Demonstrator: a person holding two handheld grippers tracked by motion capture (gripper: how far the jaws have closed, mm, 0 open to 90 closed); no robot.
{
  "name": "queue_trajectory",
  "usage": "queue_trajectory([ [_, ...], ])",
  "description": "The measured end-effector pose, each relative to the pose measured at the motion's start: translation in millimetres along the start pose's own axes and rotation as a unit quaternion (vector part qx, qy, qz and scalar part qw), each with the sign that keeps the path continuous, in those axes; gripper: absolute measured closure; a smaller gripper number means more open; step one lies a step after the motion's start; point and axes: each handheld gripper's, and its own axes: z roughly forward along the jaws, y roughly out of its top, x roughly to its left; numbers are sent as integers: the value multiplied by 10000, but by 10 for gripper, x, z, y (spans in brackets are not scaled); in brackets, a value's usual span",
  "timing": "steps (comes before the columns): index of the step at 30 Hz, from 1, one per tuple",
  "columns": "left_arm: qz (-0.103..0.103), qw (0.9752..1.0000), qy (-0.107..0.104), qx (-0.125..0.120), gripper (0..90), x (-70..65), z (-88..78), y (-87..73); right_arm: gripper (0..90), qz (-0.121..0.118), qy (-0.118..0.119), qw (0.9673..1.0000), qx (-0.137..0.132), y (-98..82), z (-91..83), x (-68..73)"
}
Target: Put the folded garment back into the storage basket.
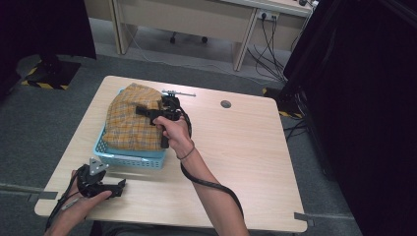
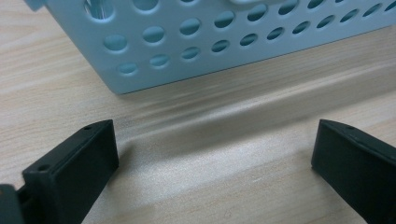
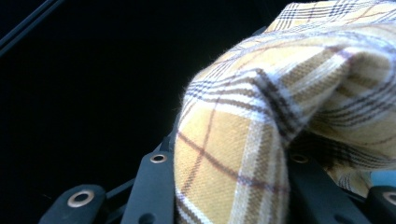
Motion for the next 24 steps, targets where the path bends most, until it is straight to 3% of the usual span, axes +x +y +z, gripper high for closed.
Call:
queue_trajectory([
  [8,0,10000,-3,2,0,0,0,0,685,105,-125,9999,-18,-25,8,-99],
  [24,-34,10000,-50,14,0,-6,1,-3,674,272,-237,9990,244,-156,212,-198],
])
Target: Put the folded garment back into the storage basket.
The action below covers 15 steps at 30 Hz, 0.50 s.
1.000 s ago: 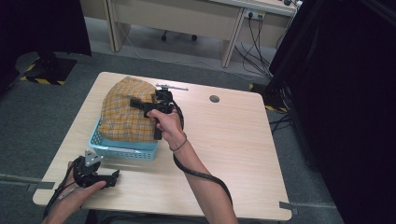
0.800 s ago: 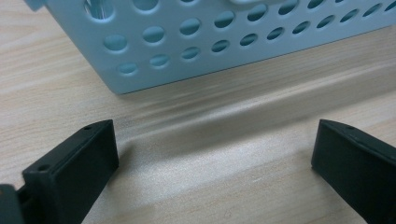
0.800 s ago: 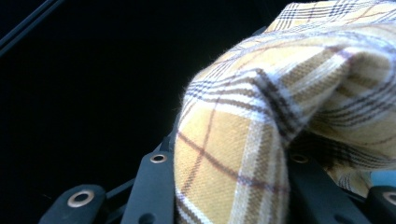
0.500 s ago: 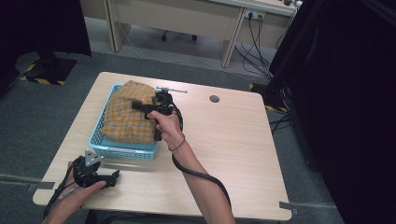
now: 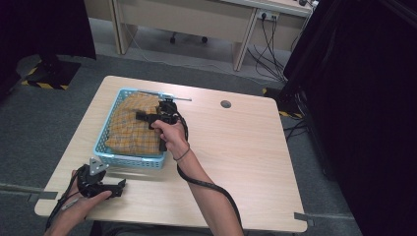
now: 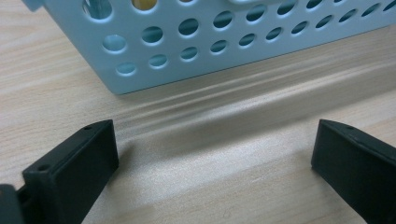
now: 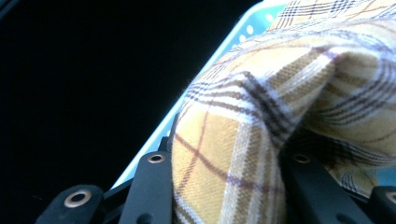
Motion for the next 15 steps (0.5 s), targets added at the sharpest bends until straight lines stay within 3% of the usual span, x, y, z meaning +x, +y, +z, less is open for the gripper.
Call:
queue_trajectory([
  [6,39,10000,35,-14,0,5,-1,2,671,116,-43,9999,25,-41,30,-76],
  [15,40,10000,34,-13,0,5,-2,2,648,103,-80,9999,60,-35,34,-69],
])
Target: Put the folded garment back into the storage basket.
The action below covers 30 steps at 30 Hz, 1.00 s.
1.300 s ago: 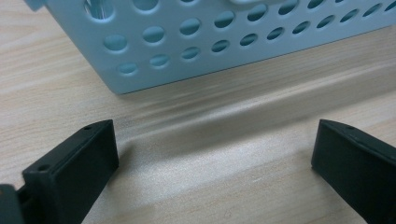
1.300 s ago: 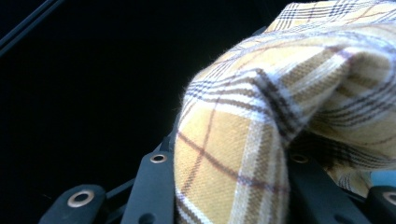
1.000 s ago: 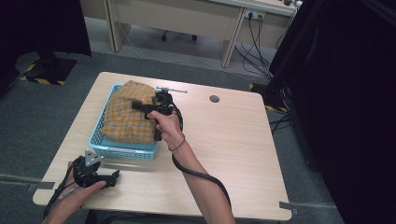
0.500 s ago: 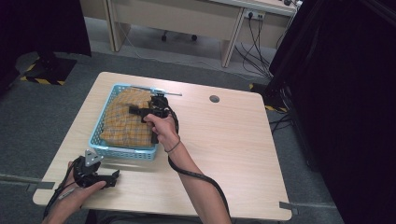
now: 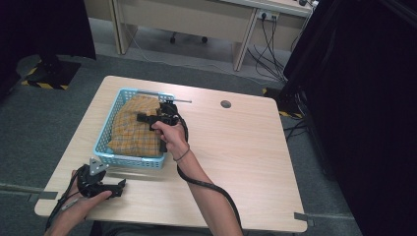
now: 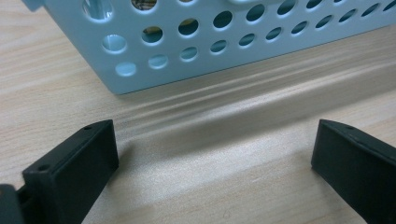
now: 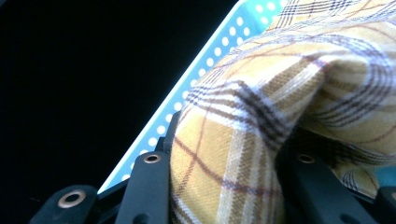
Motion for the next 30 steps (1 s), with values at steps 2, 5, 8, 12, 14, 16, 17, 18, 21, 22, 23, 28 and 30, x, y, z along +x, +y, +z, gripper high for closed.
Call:
queue_trajectory([
  [2,-1,10000,2,-1,0,0,0,0,634,-3,-26,10000,24,-4,-1,-7],
  [5,-1,10000,2,-2,0,0,0,0,620,-86,-97,9999,64,-8,-14,-2],
  [8,-1,10000,2,-1,0,0,0,0,601,-88,-102,9999,96,-10,-34,0],
  [12,-1,10000,2,-1,0,0,0,0,563,-74,-100,9998,130,-12,-64,-14],
  [14,-1,10000,2,-1,0,0,0,0,552,-58,-109,9998,139,-8,-85,-21],
  [16,-1,10000,2,-1,0,0,0,0,534,-50,-138,9998,132,1,-109,-35],
  [17,-1,10000,1,-1,0,0,0,0,531,-23,-140,9998,144,2,-118,-47],
  [18,0,10000,3,-2,0,0,0,0,527,-7,-137,9998,152,1,-127,-58],
  [21,-1,10000,2,-2,0,0,0,0,502,55,-147,9997,186,-2,-149,-73],
  [22,-4,10000,2,-2,0,-1,0,0,496,64,-150,9997,197,-4,-156,-77],
  [23,-1,10000,2,-1,0,0,0,0,491,73,-155,9996,208,-4,-164,-82],
  [28,40,10000,41,-17,0,7,1,2,468,120,-175,9995,225,7,-215,-102],
  [30,82,9999,71,-24,0,13,0,4,455,101,-199,9995,224,15,-242,-113],
])
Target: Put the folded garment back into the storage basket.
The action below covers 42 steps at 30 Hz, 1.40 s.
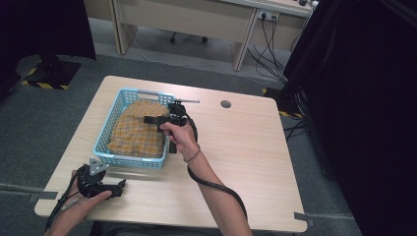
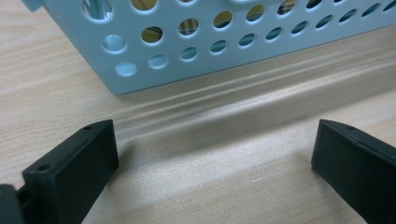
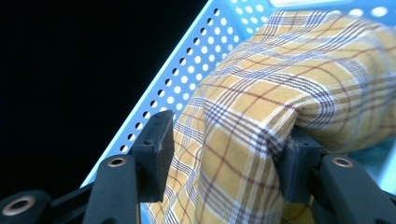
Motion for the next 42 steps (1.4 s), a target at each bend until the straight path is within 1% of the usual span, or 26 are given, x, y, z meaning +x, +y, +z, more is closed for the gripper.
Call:
queue_trajectory([
  [3,-42,10000,-31,8,0,-8,-2,-2,450,-5,-61,10000,-12,8,-49,-30],
  [7,-82,9999,-66,21,0,-15,-2,-4,446,-103,-143,9998,-23,7,-97,-52],
  [11,-86,9999,-70,22,0,-15,-2,-4,420,-197,-240,9995,-37,11,-134,-63],
  [17,-85,9999,-68,24,0,-14,0,-4,337,-319,-347,9988,-103,38,-210,-70],
  [18,-85,9999,-67,23,0,-14,0,-4,321,-373,-394,9984,-142,45,-231,-68],
  [21,-84,9999,-67,23,0,-14,0,-4,287,-414,-483,9978,-207,65,-286,-74],
  [26,-86,9999,-66,23,0,-14,1,-4,252,-380,-493,9978,-237,75,-352,-116],
  [30,-87,9999,-66,22,0,-14,1,-4,215,-417,-525,9974,-262,65,-397,-132],
  [32,-87,9999,-66,22,0,-14,1,-4,185,-478,-547,9969,-304,62,-422,-128],
  [34,-87,9999,-66,23,0,-14,1,-4,172,-530,-558,9966,-306,58,-446,-121],
  [38,-87,9999,-66,23,0,-14,1,-4,140,-619,-609,9954,-407,53,-505,-108],
  [42,-88,9999,-64,23,0,-13,1,-4,99,-650,-545,9955,-434,34,-550,-107],
])
